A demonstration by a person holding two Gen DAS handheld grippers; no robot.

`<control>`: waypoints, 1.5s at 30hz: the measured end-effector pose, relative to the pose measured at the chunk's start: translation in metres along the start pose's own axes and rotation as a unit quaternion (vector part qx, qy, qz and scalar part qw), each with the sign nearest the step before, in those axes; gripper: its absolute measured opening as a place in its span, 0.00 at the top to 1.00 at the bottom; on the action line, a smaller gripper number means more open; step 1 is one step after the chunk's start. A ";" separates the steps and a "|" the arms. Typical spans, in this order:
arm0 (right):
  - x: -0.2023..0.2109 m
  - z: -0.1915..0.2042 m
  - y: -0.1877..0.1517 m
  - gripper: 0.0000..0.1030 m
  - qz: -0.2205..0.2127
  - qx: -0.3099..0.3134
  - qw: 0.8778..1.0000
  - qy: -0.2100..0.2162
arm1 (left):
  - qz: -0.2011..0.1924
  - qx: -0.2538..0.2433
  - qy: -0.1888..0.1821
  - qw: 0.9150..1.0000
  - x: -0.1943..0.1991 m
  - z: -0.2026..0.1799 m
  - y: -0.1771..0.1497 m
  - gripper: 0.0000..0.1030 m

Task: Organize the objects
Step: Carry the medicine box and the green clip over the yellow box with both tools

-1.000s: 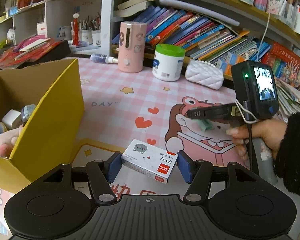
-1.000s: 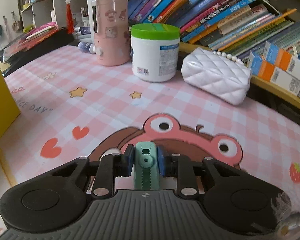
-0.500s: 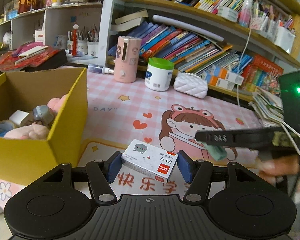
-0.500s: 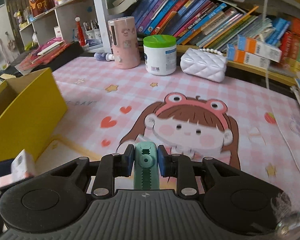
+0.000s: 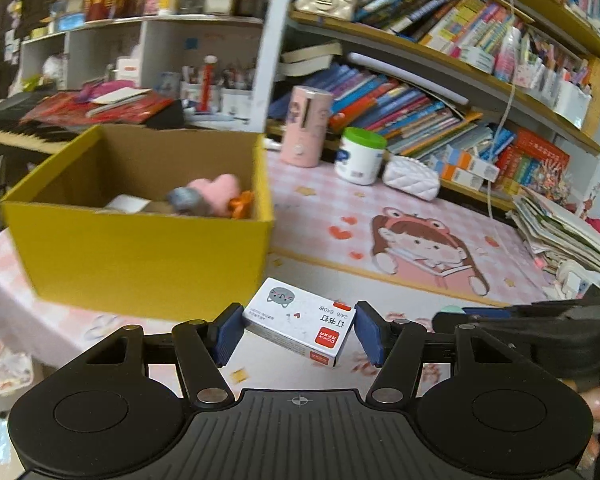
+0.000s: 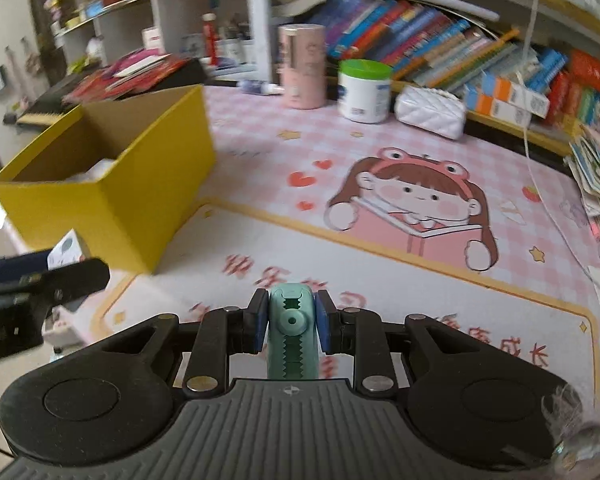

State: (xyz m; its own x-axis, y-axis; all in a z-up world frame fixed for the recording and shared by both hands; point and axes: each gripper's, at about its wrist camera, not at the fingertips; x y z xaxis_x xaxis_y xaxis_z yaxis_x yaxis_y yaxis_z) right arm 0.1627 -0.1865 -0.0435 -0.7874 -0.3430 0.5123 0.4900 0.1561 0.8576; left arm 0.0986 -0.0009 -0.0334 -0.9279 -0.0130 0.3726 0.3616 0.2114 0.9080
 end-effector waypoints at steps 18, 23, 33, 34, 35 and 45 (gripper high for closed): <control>0.035 0.106 -0.033 0.78 0.006 0.014 0.998 0.058 | -0.009 -0.008 0.039 0.999 0.076 0.069 -0.010 0.43; 0.041 0.125 -0.036 0.78 0.000 0.015 0.998 0.064 | -0.018 -0.009 0.044 0.999 0.090 0.084 -0.009 0.43; 0.047 0.145 -0.034 0.78 -0.002 0.023 0.998 0.061 | -0.034 -0.003 0.041 0.999 0.104 0.099 -0.005 0.43; 0.047 0.146 -0.033 0.78 -0.002 0.024 0.998 0.061 | -0.035 -0.003 0.041 0.999 0.103 0.099 -0.004 0.42; 0.047 0.147 -0.033 0.78 -0.002 0.025 0.998 0.060 | -0.037 -0.002 0.040 0.999 0.103 0.100 -0.003 0.43; 0.028 0.152 0.002 0.78 -0.041 0.030 0.996 0.069 | -0.068 0.005 0.045 0.997 0.086 0.106 0.025 0.42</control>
Point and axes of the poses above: each gripper's, at about its wrist camera, not at the fingertips, and x roughly against the way its jaws point, z to its left, y to its top, and after that the axes turned 14 degrees about -z, right-handed
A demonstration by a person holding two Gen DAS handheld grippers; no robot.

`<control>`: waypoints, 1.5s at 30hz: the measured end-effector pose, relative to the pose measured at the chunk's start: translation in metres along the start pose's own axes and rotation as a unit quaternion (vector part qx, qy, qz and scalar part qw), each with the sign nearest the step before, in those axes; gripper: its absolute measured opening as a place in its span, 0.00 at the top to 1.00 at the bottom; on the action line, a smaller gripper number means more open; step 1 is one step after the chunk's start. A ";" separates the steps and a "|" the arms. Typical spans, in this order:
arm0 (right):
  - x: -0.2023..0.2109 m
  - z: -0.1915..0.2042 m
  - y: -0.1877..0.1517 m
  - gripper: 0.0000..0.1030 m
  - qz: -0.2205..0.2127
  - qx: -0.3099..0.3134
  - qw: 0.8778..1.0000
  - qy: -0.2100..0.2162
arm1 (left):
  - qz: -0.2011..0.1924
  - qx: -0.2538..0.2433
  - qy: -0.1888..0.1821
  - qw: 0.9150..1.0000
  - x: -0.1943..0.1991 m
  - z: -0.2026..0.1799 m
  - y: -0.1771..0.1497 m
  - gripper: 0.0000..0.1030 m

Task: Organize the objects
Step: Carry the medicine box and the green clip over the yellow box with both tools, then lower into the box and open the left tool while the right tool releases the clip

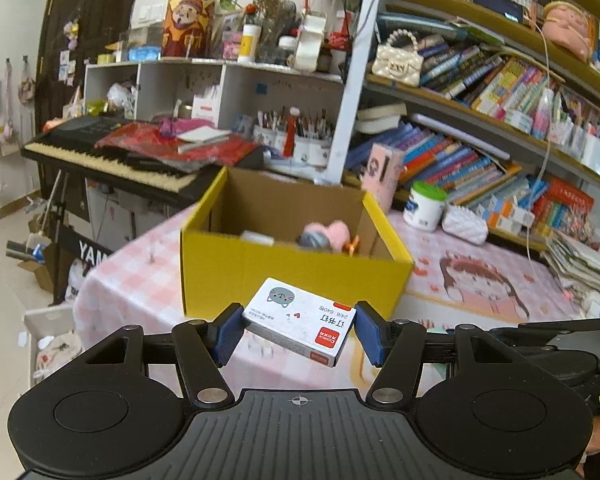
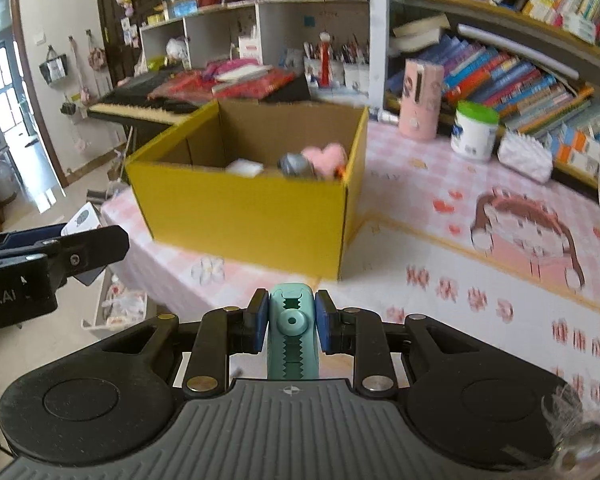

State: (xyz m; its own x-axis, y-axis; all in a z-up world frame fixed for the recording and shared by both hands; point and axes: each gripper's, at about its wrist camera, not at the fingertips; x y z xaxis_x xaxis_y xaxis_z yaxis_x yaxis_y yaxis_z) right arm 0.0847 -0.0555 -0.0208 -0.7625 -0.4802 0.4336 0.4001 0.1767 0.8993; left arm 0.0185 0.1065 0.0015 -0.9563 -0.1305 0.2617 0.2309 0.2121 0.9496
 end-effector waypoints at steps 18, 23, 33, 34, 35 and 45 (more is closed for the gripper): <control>-0.118 -0.024 0.083 0.77 -0.046 0.031 0.998 0.040 | -0.018 -0.034 0.044 0.998 -0.113 -0.012 0.040 0.42; -0.153 -0.030 0.084 0.77 -0.027 0.060 0.997 0.046 | 0.002 -0.046 0.055 0.997 -0.142 -0.013 0.034 0.42; -0.203 -0.031 0.079 0.77 0.023 0.114 0.991 0.068 | 0.048 -0.067 0.073 0.994 -0.181 -0.011 0.021 0.42; -0.206 -0.030 0.079 0.77 0.027 0.123 0.990 0.070 | 0.053 -0.067 0.074 0.994 -0.184 -0.010 0.019 0.42; -0.209 -0.029 0.079 0.77 0.030 0.130 0.988 0.072 | 0.056 -0.067 0.076 0.993 -0.187 -0.008 0.018 0.42; -0.226 -0.023 0.080 0.77 0.047 0.188 0.978 0.080 | 0.082 -0.058 0.080 0.992 -0.204 -0.004 0.011 0.42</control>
Point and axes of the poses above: each gripper's, at about its wrist camera, not at the fingertips, and x roughly against the way its jaws point, z to its left, y to its top, and after that the axes turned 14 degrees about -z, right-handed
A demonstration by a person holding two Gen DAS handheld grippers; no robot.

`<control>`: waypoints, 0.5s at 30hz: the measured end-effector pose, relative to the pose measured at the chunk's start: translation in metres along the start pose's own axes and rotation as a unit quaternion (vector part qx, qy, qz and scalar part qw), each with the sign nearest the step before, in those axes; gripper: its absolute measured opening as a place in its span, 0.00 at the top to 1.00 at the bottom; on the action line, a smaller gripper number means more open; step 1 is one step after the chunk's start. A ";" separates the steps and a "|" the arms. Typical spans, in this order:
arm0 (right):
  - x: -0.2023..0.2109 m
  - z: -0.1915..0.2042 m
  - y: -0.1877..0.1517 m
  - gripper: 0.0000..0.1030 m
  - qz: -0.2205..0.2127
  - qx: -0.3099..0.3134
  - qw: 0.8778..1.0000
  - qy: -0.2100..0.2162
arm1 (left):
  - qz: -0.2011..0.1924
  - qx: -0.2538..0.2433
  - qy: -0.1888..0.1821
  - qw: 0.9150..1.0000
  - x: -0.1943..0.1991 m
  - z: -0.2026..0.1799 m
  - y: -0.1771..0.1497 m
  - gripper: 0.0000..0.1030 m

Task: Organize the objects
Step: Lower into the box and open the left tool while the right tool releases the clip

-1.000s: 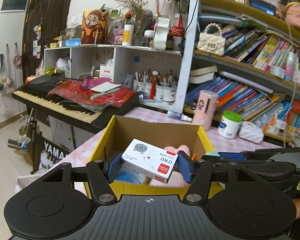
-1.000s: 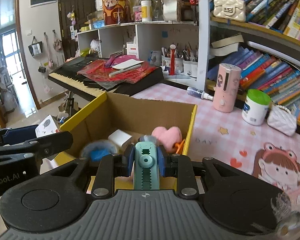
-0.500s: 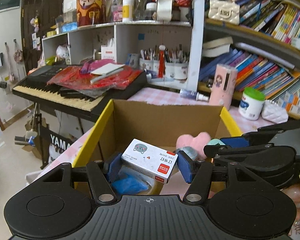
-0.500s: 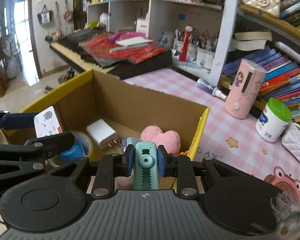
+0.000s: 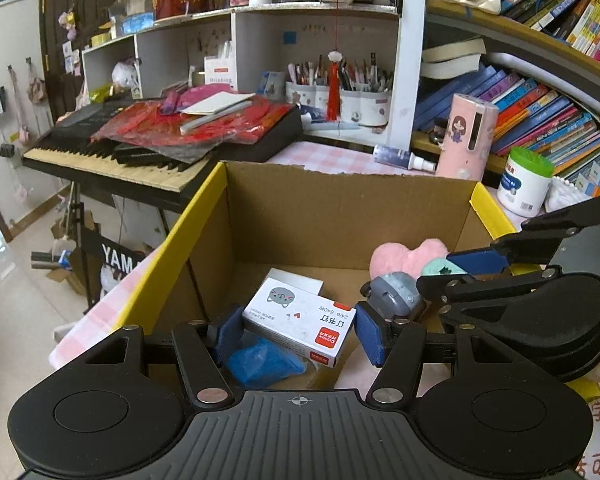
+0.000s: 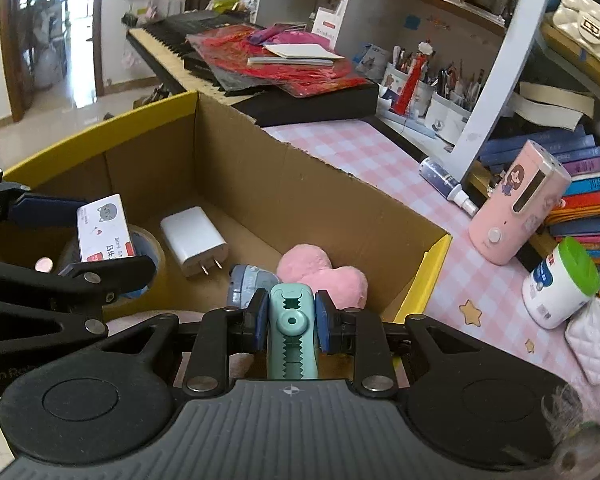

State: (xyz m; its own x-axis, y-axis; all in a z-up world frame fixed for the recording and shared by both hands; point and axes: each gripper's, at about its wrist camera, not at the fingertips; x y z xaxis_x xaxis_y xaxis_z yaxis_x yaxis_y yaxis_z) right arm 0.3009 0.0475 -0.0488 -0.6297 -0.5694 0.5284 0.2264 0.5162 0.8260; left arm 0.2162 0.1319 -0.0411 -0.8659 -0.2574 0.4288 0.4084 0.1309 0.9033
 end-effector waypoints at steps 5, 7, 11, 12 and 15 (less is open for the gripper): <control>-0.001 -0.001 0.000 0.77 0.001 0.002 1.000 0.000 | 0.004 0.002 -0.002 1.000 -0.003 0.001 -0.002 0.42; -0.001 -0.001 0.000 0.77 0.001 0.001 1.000 0.000 | 0.002 0.003 -0.003 1.000 -0.001 0.001 -0.002 0.42; 0.000 -0.001 0.000 0.77 -0.002 -0.004 1.000 -0.004 | -0.004 0.002 -0.005 1.000 0.003 0.001 -0.002 0.41; 0.001 -0.001 0.000 0.77 -0.002 -0.007 1.000 -0.006 | -0.006 0.001 -0.006 1.000 0.004 0.001 -0.002 0.41; 0.005 0.001 0.000 0.77 -0.003 -0.015 1.000 -0.011 | -0.012 0.004 -0.007 1.000 0.009 0.003 -0.001 0.40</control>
Point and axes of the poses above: each gripper's, at about its wrist camera, not at the fingertips, and x roughly against the way its jaws point, z to its left, y to its top, and after that the axes turned 14 degrees about -z, right-handed
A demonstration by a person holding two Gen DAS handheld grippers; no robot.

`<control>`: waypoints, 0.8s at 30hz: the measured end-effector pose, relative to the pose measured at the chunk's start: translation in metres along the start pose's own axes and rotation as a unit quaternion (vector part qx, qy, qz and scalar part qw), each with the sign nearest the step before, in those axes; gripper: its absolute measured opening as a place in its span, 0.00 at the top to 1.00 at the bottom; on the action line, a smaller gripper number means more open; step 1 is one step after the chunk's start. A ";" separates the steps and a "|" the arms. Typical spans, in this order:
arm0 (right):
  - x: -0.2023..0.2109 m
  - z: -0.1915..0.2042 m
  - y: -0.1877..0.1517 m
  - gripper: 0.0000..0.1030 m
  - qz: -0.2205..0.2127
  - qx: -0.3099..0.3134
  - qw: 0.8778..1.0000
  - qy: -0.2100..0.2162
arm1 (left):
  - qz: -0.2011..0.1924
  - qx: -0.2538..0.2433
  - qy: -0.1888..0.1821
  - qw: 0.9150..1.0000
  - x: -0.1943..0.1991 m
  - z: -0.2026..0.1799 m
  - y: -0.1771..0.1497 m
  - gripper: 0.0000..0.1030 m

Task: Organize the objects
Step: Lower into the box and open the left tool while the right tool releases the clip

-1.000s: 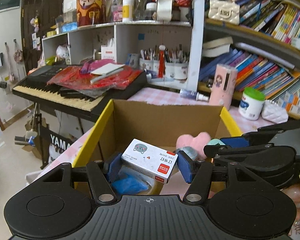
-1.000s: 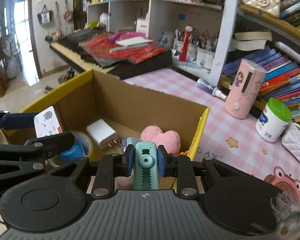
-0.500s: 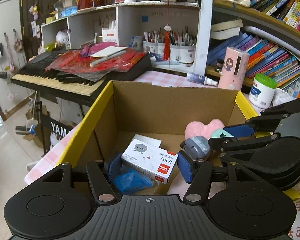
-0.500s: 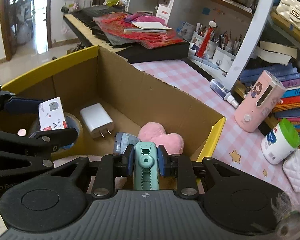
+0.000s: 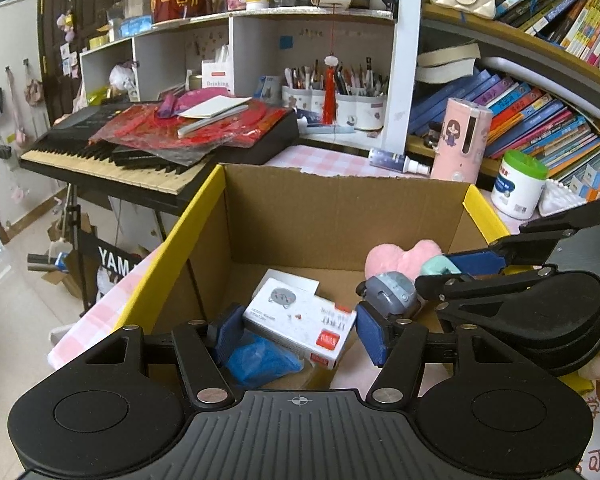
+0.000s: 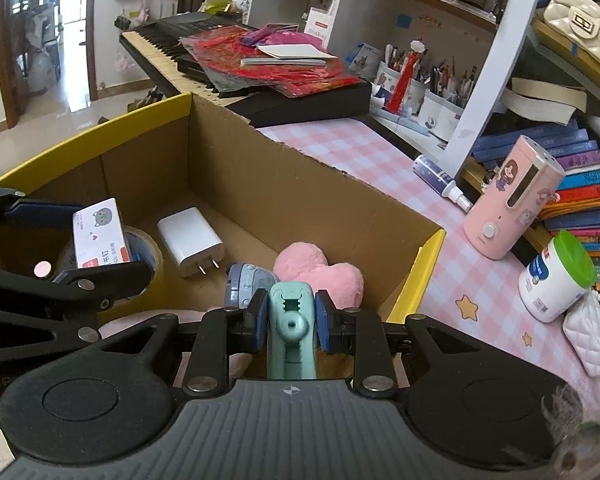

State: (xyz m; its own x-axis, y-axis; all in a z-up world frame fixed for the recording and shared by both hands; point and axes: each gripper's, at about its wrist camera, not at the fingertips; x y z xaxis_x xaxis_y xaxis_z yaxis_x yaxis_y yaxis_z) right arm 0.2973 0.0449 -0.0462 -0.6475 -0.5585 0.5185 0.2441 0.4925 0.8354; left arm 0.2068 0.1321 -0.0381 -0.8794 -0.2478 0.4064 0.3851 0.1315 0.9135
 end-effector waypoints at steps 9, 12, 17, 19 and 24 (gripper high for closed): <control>0.029 0.006 0.001 0.72 -0.029 -0.014 0.999 -0.034 | -0.043 0.011 -0.002 0.999 0.030 0.003 0.008 0.31; 0.046 0.007 0.003 0.67 -0.047 -0.027 0.997 -0.054 | -0.065 0.018 -0.004 0.998 0.046 0.003 0.012 0.26; 0.085 0.011 0.002 0.59 -0.084 -0.058 0.991 -0.088 | -0.098 0.034 -0.005 0.995 0.076 0.006 0.015 0.19; 0.103 0.015 -0.001 0.54 -0.095 -0.069 0.988 -0.105 | -0.106 0.040 -0.007 0.994 0.087 0.007 0.015 0.18; 0.142 0.025 -0.015 0.38 -0.105 -0.109 0.977 -0.152 | -0.113 0.050 -0.007 0.992 0.115 0.008 0.007 0.14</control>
State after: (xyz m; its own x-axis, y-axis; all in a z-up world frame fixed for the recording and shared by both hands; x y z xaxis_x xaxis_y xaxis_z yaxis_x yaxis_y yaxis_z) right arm 0.1841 -0.0248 0.0102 -0.8758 -0.3919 0.2816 0.2100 0.2159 0.9536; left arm 0.1064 0.1127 0.0149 -0.9441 -0.2686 0.1912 0.1492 0.1691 0.9742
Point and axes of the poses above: each gripper's, at about its wrist camera, not at the fingertips, and x roughly against the way its jaws point, z to its left, y to its top, and after that the axes turned 14 degrees about -z, right-handed
